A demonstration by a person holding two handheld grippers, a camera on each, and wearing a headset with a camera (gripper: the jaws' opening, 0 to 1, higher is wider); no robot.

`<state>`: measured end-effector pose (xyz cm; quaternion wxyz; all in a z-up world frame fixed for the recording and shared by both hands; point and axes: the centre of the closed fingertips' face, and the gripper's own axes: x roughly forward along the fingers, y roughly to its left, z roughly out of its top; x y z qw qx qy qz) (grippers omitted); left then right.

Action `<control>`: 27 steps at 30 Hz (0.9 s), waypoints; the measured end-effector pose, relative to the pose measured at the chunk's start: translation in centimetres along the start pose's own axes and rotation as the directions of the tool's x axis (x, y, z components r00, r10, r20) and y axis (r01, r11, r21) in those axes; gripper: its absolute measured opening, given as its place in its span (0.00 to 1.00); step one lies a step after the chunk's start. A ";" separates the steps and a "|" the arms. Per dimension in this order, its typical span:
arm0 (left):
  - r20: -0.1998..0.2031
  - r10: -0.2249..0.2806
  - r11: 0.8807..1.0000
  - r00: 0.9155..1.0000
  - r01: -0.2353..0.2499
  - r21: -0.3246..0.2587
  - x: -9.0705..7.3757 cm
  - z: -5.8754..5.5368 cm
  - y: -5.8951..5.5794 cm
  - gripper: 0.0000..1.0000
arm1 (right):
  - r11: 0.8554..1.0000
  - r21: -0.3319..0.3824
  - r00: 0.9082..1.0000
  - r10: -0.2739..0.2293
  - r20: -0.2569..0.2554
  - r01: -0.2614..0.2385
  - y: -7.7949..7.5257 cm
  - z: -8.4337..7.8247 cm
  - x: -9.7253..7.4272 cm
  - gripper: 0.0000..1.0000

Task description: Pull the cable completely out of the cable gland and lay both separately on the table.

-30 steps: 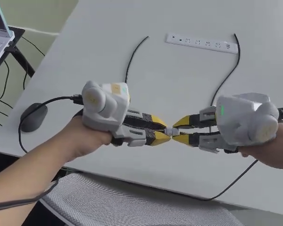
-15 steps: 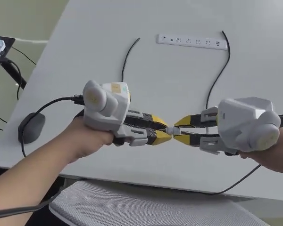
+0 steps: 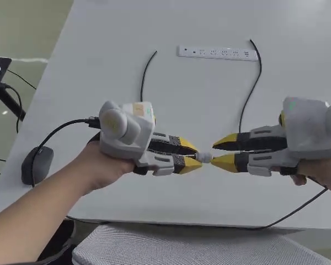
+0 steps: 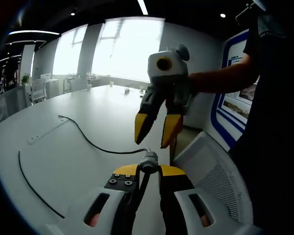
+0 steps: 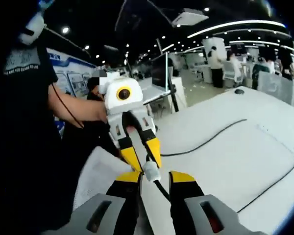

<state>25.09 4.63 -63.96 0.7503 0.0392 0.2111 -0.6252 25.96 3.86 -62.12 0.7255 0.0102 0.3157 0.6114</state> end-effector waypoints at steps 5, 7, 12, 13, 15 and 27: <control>0.010 -0.008 1.000 1.000 0.007 0.026 -0.3 -0.1 0.1 0.15 | 0.980 0.171 0.994 0.105 -0.004 -0.102 -0.1 -0.2 0.5 0.18; 0.013 -0.010 0.999 1.000 0.009 0.043 -0.4 0.0 0.0 0.15 | 0.956 0.250 0.987 0.158 0.001 -0.153 0.0 -0.4 0.8 0.18; 0.024 -0.012 0.998 1.000 0.010 0.057 -0.6 0.4 0.1 0.15 | 0.916 0.329 0.972 0.234 0.027 -0.230 0.4 -0.4 1.1 0.16; 0.022 -0.009 0.998 1.000 0.008 0.060 -0.7 0.5 0.1 0.15 | 0.920 0.316 0.972 0.234 0.037 -0.234 0.5 -0.1 1.2 0.16; 0.029 -0.010 0.998 1.000 0.008 0.063 -0.7 0.8 0.0 0.15 | 0.916 0.318 0.969 0.244 0.047 -0.246 0.8 0.1 1.3 0.15; 0.048 -0.010 0.999 0.999 0.008 0.052 -0.8 1.0 -0.5 0.15 | 0.908 0.314 0.960 0.278 0.040 -0.276 1.6 -0.1 1.6 0.09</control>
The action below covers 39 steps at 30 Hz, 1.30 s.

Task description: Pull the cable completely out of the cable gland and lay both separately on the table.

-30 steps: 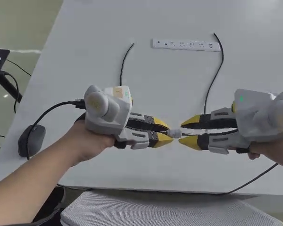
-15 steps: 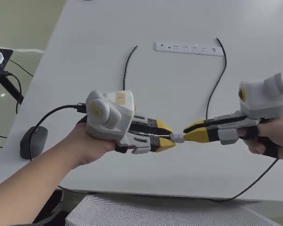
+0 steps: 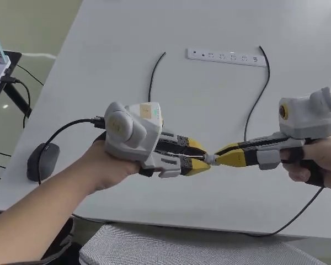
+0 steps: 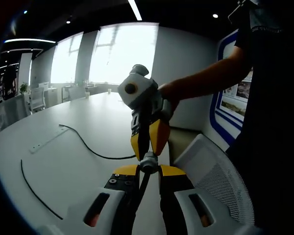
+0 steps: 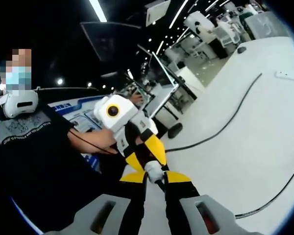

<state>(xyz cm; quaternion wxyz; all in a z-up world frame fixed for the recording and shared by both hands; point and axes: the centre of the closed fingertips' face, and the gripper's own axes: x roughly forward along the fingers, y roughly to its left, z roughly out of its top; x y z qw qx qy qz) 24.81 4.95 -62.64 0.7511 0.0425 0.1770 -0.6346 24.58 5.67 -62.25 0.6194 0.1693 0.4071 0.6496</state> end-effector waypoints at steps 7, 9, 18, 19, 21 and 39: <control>-0.009 -0.011 1.000 1.000 0.011 -0.007 0.2 -0.3 -0.4 0.15 | 0.999 -0.051 0.999 -0.015 -0.045 0.013 0.2 -0.9 0.4 0.09; -0.014 -0.013 1.000 1.000 0.013 -0.011 0.3 -0.4 -0.5 0.15 | 0.996 -0.087 0.998 -0.022 -0.057 0.017 0.3 -1.1 0.5 0.09; -0.017 0.004 0.998 1.000 -0.006 -0.068 0.1 -1.0 -0.2 0.15 | 0.850 -0.509 0.969 -0.221 -0.112 0.135 -0.1 -0.9 0.8 0.08; -0.014 0.006 0.997 1.000 -0.007 -0.074 0.1 -1.0 -0.1 0.15 | 0.823 -0.548 0.962 -0.250 -0.109 0.151 0.0 -0.9 0.8 0.08; -0.005 0.005 0.996 1.000 -0.006 -0.093 0.0 -0.8 0.0 0.15 | 0.745 -0.639 0.942 -0.322 -0.094 0.191 0.1 -0.8 0.8 0.08; -0.022 -0.018 0.993 1.000 0.016 -0.116 0.5 -1.2 -1.1 0.15 | 0.478 -0.845 0.849 -0.526 -0.055 0.241 -0.4 -2.1 0.7 0.08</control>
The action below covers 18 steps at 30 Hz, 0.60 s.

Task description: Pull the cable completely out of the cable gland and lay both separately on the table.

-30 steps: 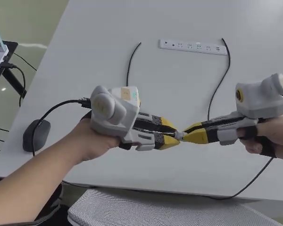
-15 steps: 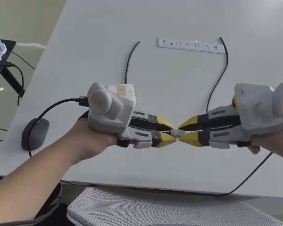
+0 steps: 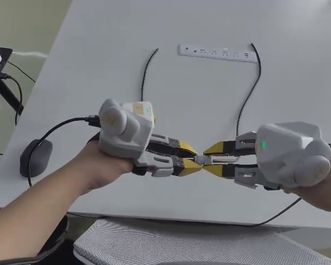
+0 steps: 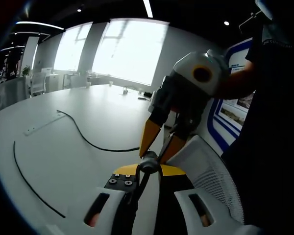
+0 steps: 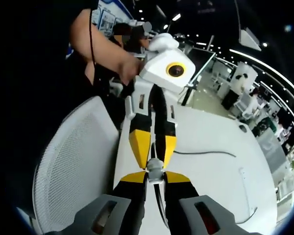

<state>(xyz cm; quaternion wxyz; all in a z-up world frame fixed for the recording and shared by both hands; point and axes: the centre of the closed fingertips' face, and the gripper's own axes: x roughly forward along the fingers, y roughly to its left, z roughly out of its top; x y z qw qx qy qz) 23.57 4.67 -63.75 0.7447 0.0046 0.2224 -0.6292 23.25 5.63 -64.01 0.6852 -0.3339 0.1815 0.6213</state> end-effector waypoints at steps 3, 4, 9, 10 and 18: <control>-0.003 -0.002 1.000 1.000 0.002 0.006 0.1 0.1 -0.1 0.15 | 1.000 0.007 1.000 0.002 -0.004 -0.002 0.0 -0.1 -0.1 0.09; -0.002 0.000 1.000 1.000 0.000 0.008 0.1 0.2 0.0 0.15 | 1.000 0.006 1.000 0.001 -0.006 -0.001 0.0 0.0 -0.1 0.09; 0.005 0.004 1.000 1.000 -0.004 0.005 0.1 0.3 0.0 0.15 | 0.999 0.039 1.000 -0.004 0.002 0.004 -0.2 0.0 -0.4 0.11; 0.006 0.006 1.000 1.000 -0.006 0.002 0.1 0.3 0.1 0.15 | 0.998 0.062 1.000 -0.008 0.006 0.008 -0.3 0.0 -0.5 0.12; 0.032 0.013 1.000 0.999 -0.013 -0.015 -0.4 0.7 0.2 0.15 | 0.958 0.256 0.991 -0.136 0.011 0.129 -2.2 -1.2 -2.9 0.14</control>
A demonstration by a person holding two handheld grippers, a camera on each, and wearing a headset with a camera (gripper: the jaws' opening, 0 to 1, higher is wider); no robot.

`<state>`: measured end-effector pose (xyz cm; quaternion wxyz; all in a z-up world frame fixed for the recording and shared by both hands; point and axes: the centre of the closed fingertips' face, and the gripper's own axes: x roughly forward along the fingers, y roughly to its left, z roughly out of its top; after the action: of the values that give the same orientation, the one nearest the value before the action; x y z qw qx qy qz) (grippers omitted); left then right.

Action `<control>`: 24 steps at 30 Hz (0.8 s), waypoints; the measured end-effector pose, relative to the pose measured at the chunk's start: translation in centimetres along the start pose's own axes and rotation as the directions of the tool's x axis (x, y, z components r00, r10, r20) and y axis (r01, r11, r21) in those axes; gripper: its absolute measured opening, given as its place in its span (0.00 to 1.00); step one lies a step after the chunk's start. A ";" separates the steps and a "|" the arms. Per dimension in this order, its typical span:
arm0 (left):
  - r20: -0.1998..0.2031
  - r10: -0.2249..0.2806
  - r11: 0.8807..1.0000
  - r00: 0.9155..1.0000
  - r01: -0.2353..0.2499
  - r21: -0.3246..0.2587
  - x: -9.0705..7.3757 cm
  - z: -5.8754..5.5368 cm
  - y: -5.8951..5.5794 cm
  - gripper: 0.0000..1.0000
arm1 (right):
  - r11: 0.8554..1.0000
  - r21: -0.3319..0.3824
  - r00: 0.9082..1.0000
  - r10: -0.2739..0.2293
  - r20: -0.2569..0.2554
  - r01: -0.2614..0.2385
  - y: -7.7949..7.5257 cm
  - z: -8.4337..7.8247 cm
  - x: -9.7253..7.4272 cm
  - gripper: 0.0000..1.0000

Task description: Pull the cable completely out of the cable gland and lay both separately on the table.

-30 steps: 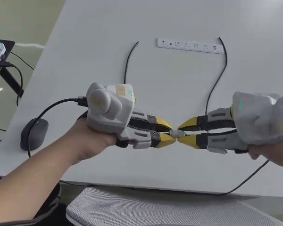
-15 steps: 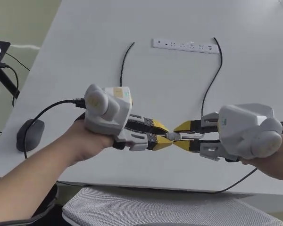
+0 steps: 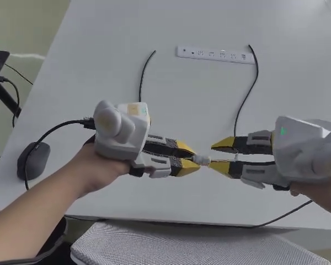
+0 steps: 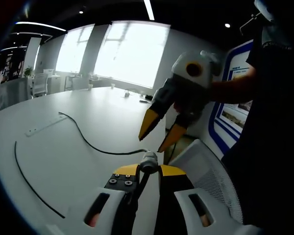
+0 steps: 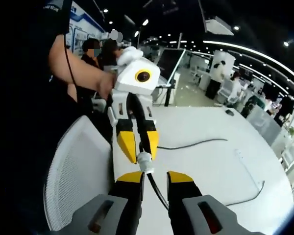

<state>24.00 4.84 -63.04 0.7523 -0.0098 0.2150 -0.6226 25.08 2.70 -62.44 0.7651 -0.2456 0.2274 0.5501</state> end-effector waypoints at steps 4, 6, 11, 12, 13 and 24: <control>0.018 0.001 1.000 1.000 -0.001 -0.016 -0.2 0.4 0.2 0.15 | 0.999 0.021 0.998 -0.048 -0.034 0.049 -0.1 -1.3 0.2 0.14; 0.019 0.002 1.000 1.000 -0.002 -0.018 -0.2 0.6 0.4 0.15 | 0.994 -0.023 0.993 -0.103 -0.059 0.102 -0.5 -1.7 0.3 0.18; 0.020 0.006 1.000 1.000 -0.006 -0.010 -0.3 1.0 0.6 0.15 | 0.988 -0.092 0.989 -0.133 -0.068 0.126 -0.2 -1.3 0.8 0.18; 0.020 0.007 1.000 1.000 -0.007 -0.008 -0.3 1.0 0.7 0.15 | 0.987 -0.096 0.988 -0.137 -0.068 0.130 -0.2 -1.2 0.9 0.18; 0.020 0.006 1.000 1.000 -0.006 -0.005 -0.2 1.1 0.8 0.15 | 0.984 -0.107 0.987 -0.149 -0.068 0.141 -0.4 -1.1 0.9 0.16; 0.007 0.004 1.000 1.000 -0.004 0.028 0.0 1.5 0.8 0.15 | 0.973 -0.132 0.980 -0.195 -0.036 0.189 -0.4 0.0 1.1 0.06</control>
<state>25.30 4.61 -61.89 0.7543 -0.0010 0.2038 -0.6241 25.82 3.42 -63.09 0.7915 -0.3285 0.1855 0.4808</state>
